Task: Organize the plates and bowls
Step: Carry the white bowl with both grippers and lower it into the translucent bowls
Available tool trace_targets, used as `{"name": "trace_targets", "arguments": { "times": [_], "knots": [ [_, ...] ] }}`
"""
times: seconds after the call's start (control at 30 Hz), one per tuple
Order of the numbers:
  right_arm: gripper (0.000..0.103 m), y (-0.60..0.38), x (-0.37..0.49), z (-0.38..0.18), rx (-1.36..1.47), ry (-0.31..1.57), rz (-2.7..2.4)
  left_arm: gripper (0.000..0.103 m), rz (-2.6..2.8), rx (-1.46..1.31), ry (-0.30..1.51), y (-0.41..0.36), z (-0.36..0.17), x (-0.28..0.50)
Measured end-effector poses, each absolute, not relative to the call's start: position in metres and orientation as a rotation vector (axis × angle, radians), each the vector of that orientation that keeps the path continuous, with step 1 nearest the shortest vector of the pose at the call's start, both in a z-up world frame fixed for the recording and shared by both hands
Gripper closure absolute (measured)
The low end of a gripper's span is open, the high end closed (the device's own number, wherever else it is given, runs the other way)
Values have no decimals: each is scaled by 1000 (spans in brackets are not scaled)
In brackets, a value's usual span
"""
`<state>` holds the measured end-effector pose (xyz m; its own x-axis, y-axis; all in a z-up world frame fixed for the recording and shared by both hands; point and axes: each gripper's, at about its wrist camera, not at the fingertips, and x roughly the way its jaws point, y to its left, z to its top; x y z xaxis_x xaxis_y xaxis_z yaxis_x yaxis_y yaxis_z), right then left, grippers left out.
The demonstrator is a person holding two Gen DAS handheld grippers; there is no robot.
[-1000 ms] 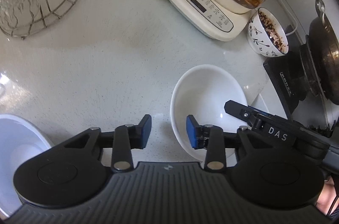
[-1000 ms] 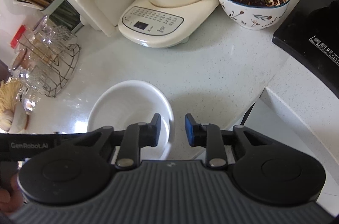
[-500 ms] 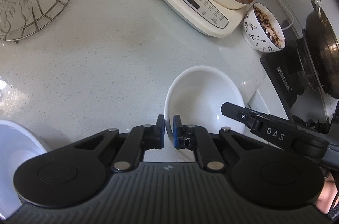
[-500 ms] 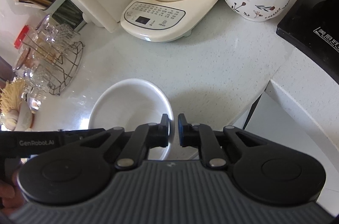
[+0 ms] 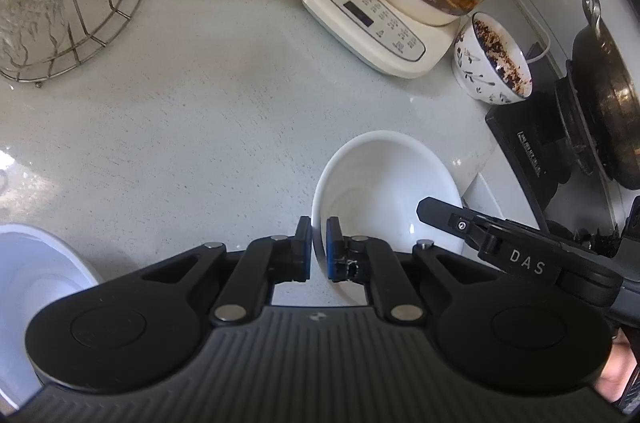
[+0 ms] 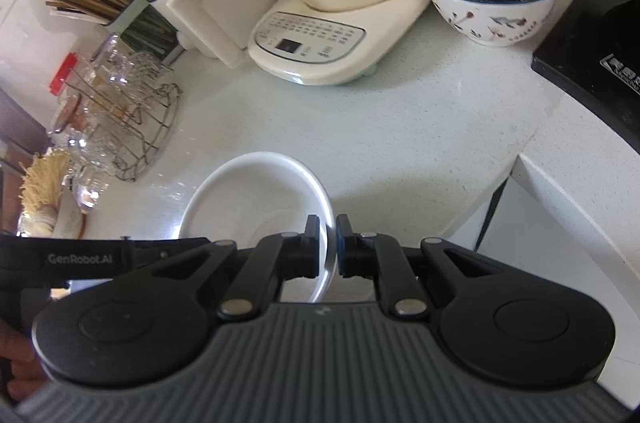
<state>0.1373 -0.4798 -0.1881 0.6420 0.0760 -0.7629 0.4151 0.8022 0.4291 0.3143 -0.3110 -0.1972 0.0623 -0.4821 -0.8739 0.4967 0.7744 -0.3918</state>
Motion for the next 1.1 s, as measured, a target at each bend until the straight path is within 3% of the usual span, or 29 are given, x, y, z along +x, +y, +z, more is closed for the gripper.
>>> {"name": "trace_targets", "arguments": {
  "times": [1.1],
  "knots": [
    [92, -424, 129, -137, 617, 816, -87, 95, -629, -63, 1268, -229, -135, 292]
  ]
}}
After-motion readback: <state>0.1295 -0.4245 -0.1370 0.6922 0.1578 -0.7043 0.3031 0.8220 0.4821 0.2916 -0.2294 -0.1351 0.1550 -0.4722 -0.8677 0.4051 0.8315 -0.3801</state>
